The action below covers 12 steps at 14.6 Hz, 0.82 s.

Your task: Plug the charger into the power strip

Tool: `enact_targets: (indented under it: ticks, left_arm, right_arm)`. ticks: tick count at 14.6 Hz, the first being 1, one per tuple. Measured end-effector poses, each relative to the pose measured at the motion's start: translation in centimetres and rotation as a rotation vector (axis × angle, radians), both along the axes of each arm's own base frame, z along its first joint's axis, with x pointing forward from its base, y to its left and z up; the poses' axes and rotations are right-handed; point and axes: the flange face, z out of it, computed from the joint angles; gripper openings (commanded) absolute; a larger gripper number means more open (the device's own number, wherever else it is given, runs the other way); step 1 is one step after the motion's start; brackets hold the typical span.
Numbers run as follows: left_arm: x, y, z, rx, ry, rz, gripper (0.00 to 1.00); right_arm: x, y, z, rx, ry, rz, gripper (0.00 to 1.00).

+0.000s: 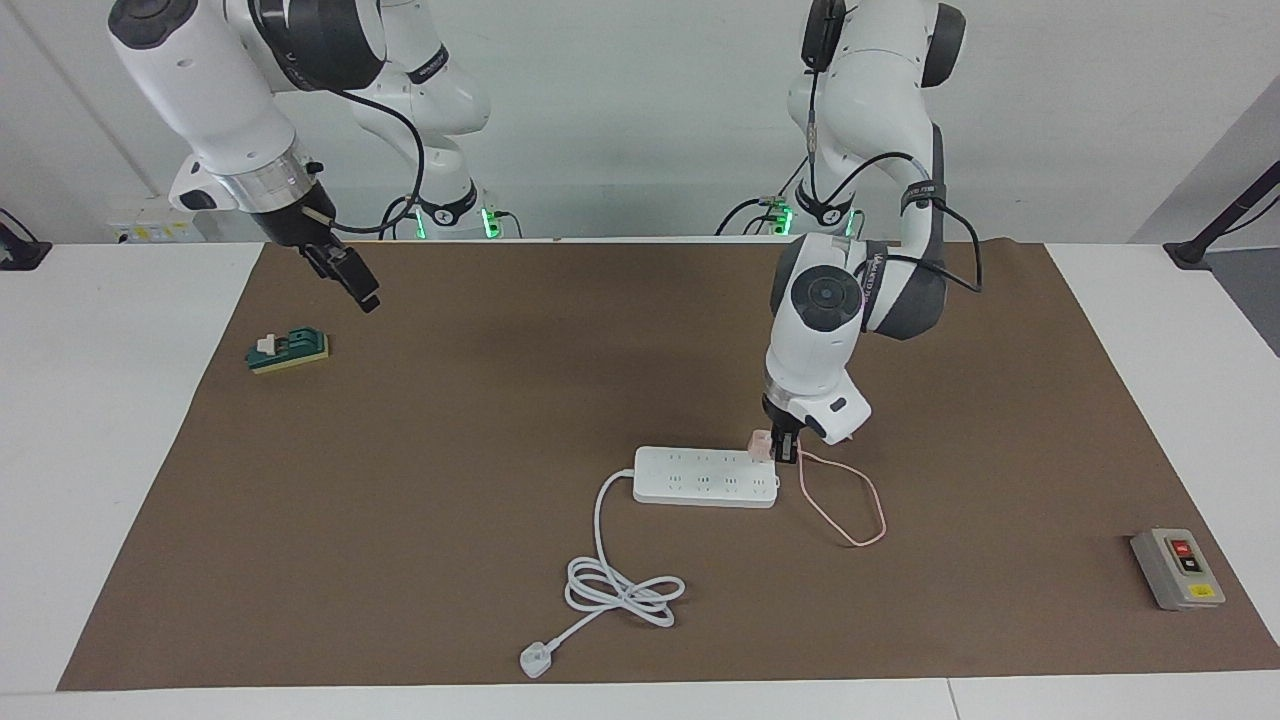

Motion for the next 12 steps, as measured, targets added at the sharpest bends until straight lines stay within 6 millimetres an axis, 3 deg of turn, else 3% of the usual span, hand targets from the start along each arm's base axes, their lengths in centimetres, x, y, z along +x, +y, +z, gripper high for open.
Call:
enact_targets:
  ticks: [3,8,12]
  left_arm:
    - [0.0,0.0,-0.1,0.006,0.001,-0.002,0.0]
    - [-0.1,-0.2,-1.0,0.013,0.011,-0.003,0.0]
    - [0.1,-0.4,-1.0,0.012,0.007,0.0,0.0]
  right_arm:
    - [1.3,-0.3,-0.8,0.0,0.015,0.034,1.0]
    - [1.5,-0.5,0.1,0.0,-0.004,0.04,1.0]
    - [1.5,-2.1,0.3,0.001,-0.015,0.096,1.0]
